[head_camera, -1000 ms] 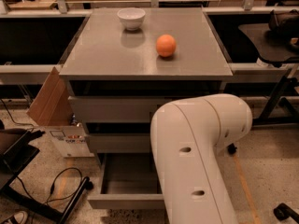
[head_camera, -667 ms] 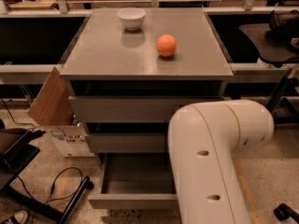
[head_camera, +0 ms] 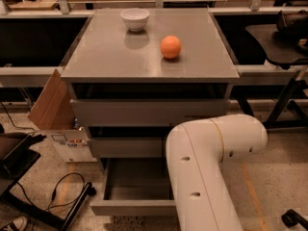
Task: Open bottom drawer
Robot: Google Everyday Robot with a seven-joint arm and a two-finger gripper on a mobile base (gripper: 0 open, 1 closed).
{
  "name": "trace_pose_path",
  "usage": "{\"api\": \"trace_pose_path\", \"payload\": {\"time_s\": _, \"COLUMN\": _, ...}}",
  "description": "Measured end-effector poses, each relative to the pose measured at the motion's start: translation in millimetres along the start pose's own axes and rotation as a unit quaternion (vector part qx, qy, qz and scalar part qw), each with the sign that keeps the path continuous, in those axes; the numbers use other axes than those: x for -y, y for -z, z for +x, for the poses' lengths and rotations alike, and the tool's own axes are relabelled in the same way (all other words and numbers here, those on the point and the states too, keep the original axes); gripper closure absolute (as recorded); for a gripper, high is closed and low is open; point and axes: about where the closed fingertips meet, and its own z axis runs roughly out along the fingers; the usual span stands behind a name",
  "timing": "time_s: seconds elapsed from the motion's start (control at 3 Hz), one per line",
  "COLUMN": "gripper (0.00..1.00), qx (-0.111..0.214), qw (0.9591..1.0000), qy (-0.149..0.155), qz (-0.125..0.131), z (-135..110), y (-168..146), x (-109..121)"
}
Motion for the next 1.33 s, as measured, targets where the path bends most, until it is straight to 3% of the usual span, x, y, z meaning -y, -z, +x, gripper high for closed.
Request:
{"api": "trace_pose_path", "payload": {"time_s": 0.33, "gripper": 1.00, "qx": 0.023, "qw": 0.9995, "qy": 0.000, "qz": -0.020, "z": -15, "y": -30, "x": -19}}
{"api": "trace_pose_path", "payload": {"time_s": 0.67, "gripper": 1.00, "qx": 0.066, "qw": 0.9963, "qy": 0.007, "qz": -0.055, "z": -46, "y": -75, "x": -47}}
{"api": "trace_pose_path", "payload": {"time_s": 1.0, "gripper": 1.00, "qx": 0.085, "qw": 0.9937, "qy": 0.005, "qz": -0.073, "z": -54, "y": -88, "x": -64}}
{"api": "trace_pose_path", "payload": {"time_s": 1.33, "gripper": 1.00, "qx": 0.083, "qw": 0.9933, "qy": 0.001, "qz": -0.080, "z": -49, "y": -87, "x": -71}}
